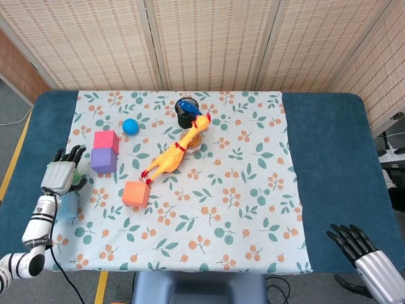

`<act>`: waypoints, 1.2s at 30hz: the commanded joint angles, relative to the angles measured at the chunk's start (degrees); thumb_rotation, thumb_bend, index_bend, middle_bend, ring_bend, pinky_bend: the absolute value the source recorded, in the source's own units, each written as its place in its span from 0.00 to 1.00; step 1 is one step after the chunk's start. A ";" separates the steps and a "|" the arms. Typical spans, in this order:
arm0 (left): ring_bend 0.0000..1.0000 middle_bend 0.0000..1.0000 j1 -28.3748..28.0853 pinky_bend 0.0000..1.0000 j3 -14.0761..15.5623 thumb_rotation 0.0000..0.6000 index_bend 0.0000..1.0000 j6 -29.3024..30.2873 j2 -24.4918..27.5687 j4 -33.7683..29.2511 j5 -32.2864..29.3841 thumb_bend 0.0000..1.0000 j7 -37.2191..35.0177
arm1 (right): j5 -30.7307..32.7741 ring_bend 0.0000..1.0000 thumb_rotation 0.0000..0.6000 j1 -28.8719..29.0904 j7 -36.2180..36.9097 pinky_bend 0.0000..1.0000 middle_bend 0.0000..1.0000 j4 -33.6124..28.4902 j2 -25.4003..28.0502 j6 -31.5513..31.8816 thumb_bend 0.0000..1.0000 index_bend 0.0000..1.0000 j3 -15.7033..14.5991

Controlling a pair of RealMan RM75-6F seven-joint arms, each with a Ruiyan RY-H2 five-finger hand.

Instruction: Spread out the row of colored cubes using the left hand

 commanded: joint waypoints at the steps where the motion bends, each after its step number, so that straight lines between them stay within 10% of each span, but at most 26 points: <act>1: 0.22 0.00 -1.07 0.01 0.43 1.00 0.00 -0.95 -0.38 0.61 0.70 0.38 0.31 | 0.08 0.00 1.00 -0.02 0.01 0.00 0.00 0.02 0.03 0.11 0.12 0.00 0.07; 30: 0.26 0.00 -7.33 0.01 0.80 1.00 0.00 -1.51 -5.64 -4.47 6.56 0.37 0.45 | 1.91 0.00 1.00 0.76 -0.24 0.00 0.00 -0.57 -0.29 -2.53 0.12 0.00 0.46; 36: 0.04 0.00 -9.57 0.01 0.25 1.00 0.00 2.00 -8.63 -5.26 10.61 0.38 2.69 | 2.11 0.00 1.00 0.75 -0.17 0.00 0.00 -1.00 -0.01 -2.69 0.12 0.00 0.38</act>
